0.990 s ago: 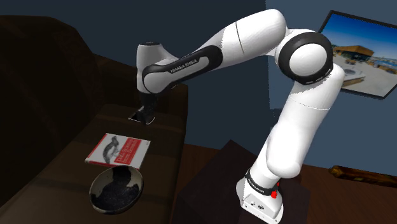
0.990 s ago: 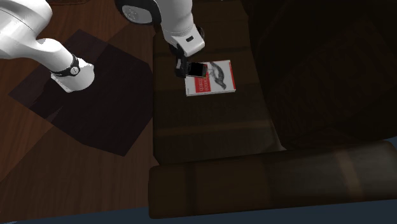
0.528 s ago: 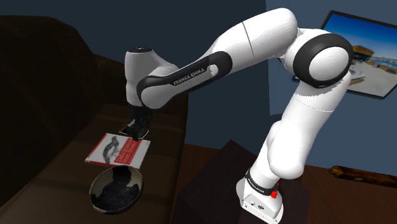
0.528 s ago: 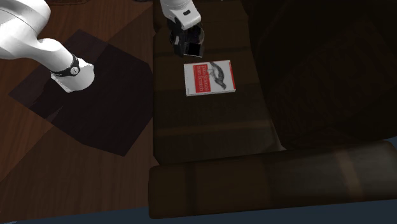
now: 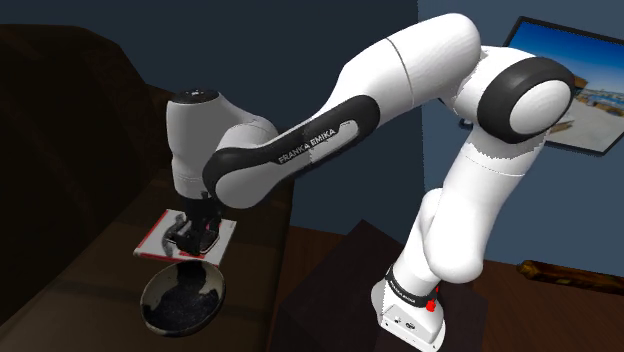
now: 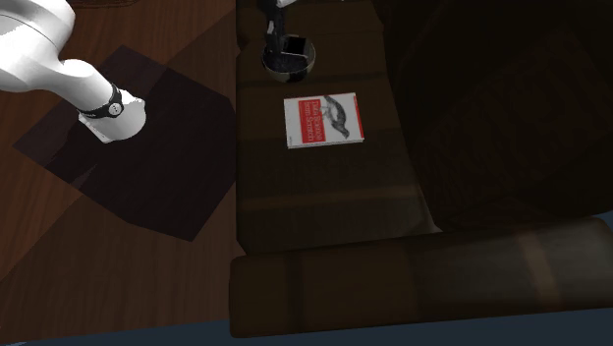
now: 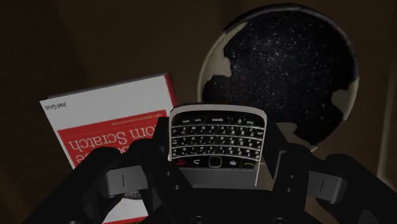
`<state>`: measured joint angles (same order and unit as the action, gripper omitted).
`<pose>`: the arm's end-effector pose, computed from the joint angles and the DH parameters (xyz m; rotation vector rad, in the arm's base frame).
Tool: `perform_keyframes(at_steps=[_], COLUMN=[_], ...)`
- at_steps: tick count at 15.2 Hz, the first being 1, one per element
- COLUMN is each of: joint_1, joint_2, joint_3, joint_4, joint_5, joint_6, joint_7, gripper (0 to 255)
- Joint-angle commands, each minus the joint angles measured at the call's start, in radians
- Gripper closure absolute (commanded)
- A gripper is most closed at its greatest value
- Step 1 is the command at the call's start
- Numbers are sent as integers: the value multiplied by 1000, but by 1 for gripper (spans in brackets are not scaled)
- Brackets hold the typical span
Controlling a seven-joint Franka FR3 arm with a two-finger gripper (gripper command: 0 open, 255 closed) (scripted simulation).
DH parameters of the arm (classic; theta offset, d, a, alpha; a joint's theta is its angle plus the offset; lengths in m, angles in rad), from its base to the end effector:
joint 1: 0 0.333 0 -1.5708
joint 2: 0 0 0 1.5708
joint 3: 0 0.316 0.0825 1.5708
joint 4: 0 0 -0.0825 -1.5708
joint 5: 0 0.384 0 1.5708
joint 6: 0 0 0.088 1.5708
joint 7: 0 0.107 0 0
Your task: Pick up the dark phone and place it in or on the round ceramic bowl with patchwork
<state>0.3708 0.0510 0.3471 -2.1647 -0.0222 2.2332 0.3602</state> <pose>0.4113 0.3571 0.3757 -3.0775 -0.5768 -0.0280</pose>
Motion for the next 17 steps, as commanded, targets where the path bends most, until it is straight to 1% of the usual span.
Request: perform_keyframes(at_steps=[1,4,17], joint_1=[24,68,79], joint_2=[4,25,134], joint_3=[21,57,45], joint_4=[7,33,-28], joint_5=[-4,-19,-84], joint_6=[-5,-13,149], joint_7=[50,137,183], gripper=[255,255,255])
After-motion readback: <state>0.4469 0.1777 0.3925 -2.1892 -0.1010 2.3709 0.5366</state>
